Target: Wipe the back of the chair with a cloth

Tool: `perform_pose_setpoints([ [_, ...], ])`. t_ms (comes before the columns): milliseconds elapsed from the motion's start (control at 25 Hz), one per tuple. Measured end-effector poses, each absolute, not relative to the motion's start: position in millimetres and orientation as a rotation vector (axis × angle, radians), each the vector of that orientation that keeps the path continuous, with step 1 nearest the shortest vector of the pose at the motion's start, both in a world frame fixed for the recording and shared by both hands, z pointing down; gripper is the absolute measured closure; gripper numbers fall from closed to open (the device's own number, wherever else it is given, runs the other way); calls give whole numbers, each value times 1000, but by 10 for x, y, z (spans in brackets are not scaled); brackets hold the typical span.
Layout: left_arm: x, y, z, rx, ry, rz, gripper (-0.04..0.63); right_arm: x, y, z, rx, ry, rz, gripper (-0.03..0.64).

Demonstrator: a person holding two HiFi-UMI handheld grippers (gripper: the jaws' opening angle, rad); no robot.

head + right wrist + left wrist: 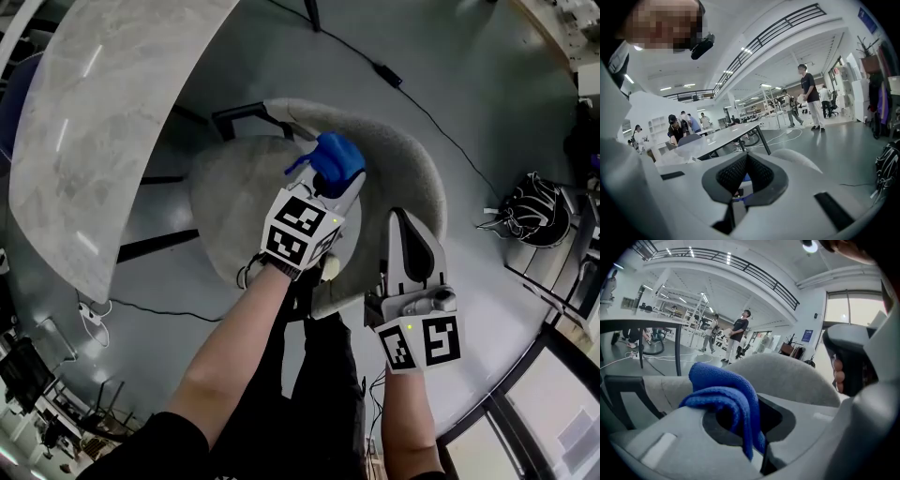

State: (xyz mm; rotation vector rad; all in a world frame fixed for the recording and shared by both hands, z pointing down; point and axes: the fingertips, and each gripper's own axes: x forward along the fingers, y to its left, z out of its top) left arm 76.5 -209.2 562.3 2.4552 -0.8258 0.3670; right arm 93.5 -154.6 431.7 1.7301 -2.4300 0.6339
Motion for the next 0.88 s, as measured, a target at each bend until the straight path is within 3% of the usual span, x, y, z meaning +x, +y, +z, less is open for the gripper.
perform_pose_setpoints([
  [520, 725, -2004, 6953, 2348, -755, 597, 535, 806, -1558, 4949, 1706, -2411, 675, 603],
  [880, 975, -1989, 6950, 2377, -690, 644, 535, 899, -1473, 5031, 1733, -2399, 688, 603],
])
